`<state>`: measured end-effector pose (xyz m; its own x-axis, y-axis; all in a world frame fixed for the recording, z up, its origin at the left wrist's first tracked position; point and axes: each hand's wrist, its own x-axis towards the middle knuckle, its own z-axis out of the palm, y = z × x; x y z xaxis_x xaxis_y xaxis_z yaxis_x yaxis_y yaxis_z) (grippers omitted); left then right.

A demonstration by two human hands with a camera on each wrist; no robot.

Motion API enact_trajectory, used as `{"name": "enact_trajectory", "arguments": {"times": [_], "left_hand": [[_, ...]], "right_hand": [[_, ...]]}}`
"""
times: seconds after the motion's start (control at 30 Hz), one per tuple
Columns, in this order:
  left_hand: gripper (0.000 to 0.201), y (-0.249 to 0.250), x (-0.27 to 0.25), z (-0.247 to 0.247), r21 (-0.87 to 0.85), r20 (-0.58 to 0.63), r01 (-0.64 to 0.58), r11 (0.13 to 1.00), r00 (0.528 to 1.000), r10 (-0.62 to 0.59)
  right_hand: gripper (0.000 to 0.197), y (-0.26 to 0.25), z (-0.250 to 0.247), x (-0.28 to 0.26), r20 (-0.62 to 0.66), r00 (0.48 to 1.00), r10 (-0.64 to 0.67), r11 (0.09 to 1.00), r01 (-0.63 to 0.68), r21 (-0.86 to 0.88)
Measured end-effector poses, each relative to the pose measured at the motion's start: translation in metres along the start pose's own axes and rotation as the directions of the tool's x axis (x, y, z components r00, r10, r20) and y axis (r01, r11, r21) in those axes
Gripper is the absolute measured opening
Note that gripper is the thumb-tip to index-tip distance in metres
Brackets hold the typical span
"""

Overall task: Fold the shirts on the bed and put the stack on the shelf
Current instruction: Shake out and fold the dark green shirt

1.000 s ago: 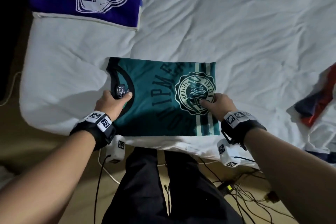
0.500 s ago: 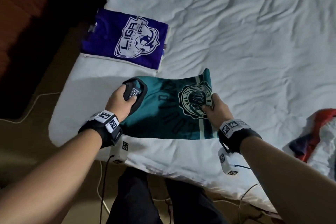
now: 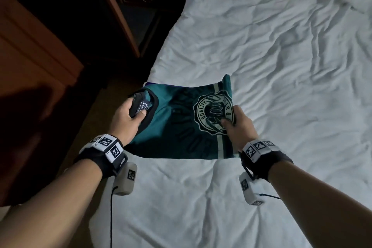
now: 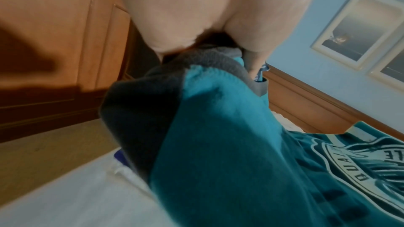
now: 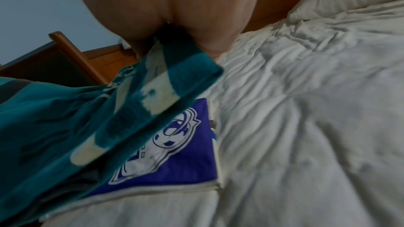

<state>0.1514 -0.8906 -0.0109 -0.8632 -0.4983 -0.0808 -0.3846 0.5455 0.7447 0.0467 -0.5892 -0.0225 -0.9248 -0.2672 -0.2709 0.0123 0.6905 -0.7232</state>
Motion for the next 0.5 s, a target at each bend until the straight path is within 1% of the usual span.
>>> {"name": "enact_trajectory", "arguments": {"times": [0.13, 0.23, 0.3, 0.33, 0.4, 0.47, 0.5], "left_hand": [[0.032, -0.031, 0.068, -0.009, -0.030, 0.032, -0.048, 0.998, 0.998, 0.049], [0.029, -0.056, 0.098, 0.004, -0.054, 0.016, -0.052, 0.997, 0.998, 0.053], [0.033, -0.074, 0.111, 0.016, -0.084, 0.009, -0.033, 0.996, 0.999, 0.033], [0.038, -0.083, 0.117, 0.023, -0.095, 0.028, -0.001, 0.995, 1.000, 0.004], [0.050, -0.109, 0.127, 0.038, -0.090, 0.113, 0.099, 0.991, 0.990, -0.089], [0.063, -0.139, 0.132, 0.054, -0.035, 0.210, 0.241, 0.970, 0.951, -0.228], [0.070, -0.153, 0.133, 0.061, 0.026, 0.220, 0.285, 0.958, 0.933, -0.284]], "right_hand": [[0.018, -0.026, 0.037, 0.048, -0.041, 0.999, 0.034, 0.998, -0.032, 0.047], [0.021, -0.024, 0.059, 0.076, -0.085, 0.994, 0.064, 0.994, -0.056, 0.092], [0.021, -0.016, 0.071, 0.091, -0.109, 0.989, 0.097, 0.990, -0.085, 0.111], [0.020, -0.009, 0.077, 0.099, -0.113, 0.986, 0.121, 0.988, -0.109, 0.111], [0.022, 0.010, 0.091, 0.111, -0.113, 0.976, 0.184, 0.980, -0.174, 0.094], [0.031, 0.032, 0.103, 0.119, -0.088, 0.957, 0.276, 0.961, -0.277, 0.005], [0.034, 0.042, 0.108, 0.121, -0.077, 0.946, 0.314, 0.947, -0.318, -0.044]]}}
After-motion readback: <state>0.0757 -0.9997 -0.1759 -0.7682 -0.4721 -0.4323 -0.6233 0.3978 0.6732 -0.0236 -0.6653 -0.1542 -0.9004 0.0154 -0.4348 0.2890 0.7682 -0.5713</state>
